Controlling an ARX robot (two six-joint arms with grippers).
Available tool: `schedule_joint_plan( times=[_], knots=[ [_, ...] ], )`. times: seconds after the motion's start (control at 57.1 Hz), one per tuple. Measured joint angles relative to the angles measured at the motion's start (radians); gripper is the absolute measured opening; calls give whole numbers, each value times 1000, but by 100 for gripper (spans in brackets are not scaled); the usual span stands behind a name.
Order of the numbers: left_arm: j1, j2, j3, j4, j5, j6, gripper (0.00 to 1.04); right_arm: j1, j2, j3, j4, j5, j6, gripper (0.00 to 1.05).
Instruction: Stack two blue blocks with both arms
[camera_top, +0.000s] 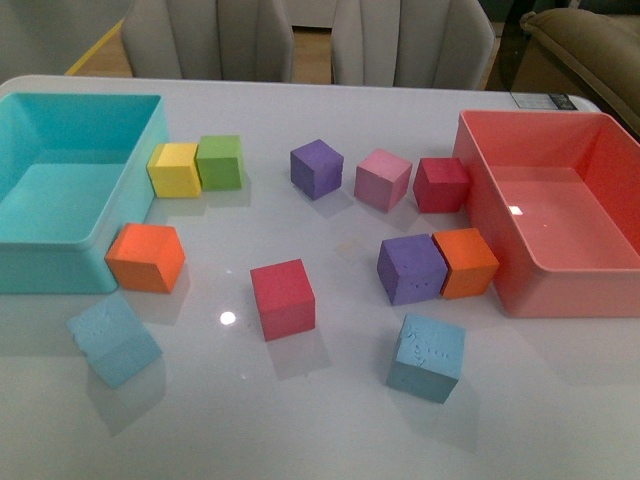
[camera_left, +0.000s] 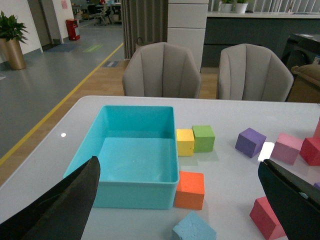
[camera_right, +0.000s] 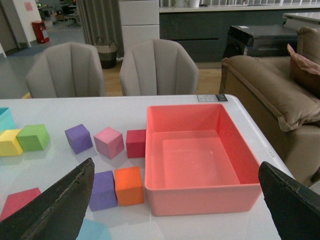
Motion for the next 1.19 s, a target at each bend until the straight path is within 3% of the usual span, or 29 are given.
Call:
schedule_joint_plan(
  times=[0.719,0.754,0.806,0.859,1.034,1.192],
  knots=[
    [0,0,0,0,0,0,96,0,0,0,0,0,0,96],
    [0,0,0,0,0,0,96,-12,23,13,-41,-52,-34,96],
    [0,0,0,0,0,0,96,-31,179,113,-259,-215,-149,96],
    [0,0,0,0,0,0,96,1,321,164,-320,-254,-245,96],
    [0,0,0,0,0,0,96,161,780,254,-66,-136,-319,96],
    [0,0,0,0,0,0,96,231,1165,365,143,-27,-321,96]
  ],
)
